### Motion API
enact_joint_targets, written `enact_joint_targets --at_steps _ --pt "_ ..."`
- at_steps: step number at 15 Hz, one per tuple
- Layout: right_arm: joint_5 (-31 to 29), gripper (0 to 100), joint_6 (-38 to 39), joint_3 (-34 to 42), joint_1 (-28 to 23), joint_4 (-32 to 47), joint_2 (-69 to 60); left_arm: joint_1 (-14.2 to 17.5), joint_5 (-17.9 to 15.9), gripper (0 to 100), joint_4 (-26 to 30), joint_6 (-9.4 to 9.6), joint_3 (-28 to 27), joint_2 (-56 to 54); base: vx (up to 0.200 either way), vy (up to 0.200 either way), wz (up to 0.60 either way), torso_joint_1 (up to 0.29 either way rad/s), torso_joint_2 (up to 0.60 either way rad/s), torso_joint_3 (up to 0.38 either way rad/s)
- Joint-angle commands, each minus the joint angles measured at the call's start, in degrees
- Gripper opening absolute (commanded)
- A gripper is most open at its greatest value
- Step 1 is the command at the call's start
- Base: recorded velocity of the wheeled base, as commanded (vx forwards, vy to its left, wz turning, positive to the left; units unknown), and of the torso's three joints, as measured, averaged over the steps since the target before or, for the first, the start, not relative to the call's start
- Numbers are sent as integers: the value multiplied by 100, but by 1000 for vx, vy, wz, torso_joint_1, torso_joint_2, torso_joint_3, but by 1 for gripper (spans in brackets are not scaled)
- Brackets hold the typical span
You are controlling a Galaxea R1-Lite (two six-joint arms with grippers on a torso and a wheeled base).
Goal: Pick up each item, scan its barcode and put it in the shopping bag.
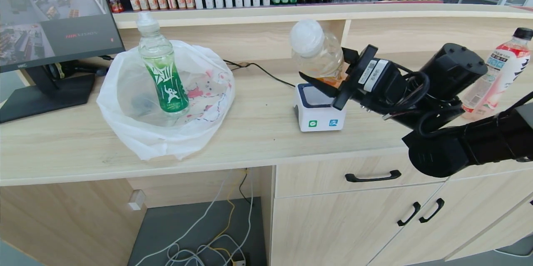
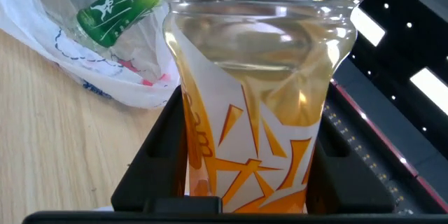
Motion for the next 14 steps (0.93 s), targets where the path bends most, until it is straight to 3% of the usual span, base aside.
enact_joint_targets --at_steps 1,5,7,13,14 --pt "-99 0 241 -56 -30 3 -290 -1 0 100 0 0 0 -2 0 0 0 0 0 0" --pt "-196 0 636 111 -39 179 -685 7 0 100 0 0 0 -2 0 0 0 0 0 0" --pt "-714 0 1225 198 -21 179 -975 -1 0 100 0 9 0 -2 0 0 0 0 0 0" --pt "-1048 0 2755 717 84 -261 -1309 -1 0 100 0 9 0 -2 0 0 0 0 0 0" --pt "-1760 0 3282 1236 102 -603 -1424 -1 0 100 0 18 0 -2 0 0 0 0 0 0"
